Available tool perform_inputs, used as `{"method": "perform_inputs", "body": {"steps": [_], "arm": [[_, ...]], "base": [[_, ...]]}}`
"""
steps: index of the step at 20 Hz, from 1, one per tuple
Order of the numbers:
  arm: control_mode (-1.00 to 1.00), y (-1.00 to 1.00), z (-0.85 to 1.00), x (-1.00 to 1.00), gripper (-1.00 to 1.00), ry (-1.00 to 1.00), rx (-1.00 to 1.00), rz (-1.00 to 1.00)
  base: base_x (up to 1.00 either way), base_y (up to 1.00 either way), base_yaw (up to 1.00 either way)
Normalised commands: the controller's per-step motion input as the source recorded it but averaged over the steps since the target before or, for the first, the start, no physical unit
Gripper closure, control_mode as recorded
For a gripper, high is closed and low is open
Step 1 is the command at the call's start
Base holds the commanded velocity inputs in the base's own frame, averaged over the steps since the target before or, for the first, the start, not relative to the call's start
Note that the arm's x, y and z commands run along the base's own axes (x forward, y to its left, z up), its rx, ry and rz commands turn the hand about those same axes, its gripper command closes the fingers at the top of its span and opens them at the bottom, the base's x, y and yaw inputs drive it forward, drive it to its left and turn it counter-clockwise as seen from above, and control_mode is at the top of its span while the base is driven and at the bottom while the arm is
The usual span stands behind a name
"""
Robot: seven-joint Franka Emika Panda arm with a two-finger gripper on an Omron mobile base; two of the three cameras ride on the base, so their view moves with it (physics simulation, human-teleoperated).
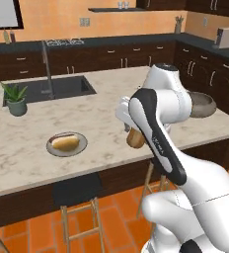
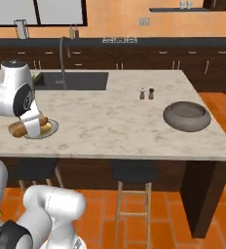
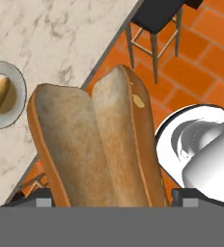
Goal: Place one bun and one sausage from the bowl on each plate.
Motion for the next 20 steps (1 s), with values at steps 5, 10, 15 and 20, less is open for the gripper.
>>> {"method": "perform_inputs", "body": {"steps": [5, 10, 15, 20], "arm": [[1.0, 0.0, 0.0, 0.0, 1.0, 0.0, 0.0, 0.0], [1.0, 0.0, 0.0, 0.0, 1.0, 0.0, 0.0, 0.0], [1.0, 0.0, 0.0, 0.0, 1.0, 0.0, 0.0, 0.0], [1.0, 0.0, 0.0, 0.0, 1.0, 0.0, 0.0, 0.0]], "base": [[-0.13, 1.0, 0.01], [-0.02, 1.0, 0.0], [-0.01, 1.0, 0.0], [0.07, 1.0, 0.0]]}}
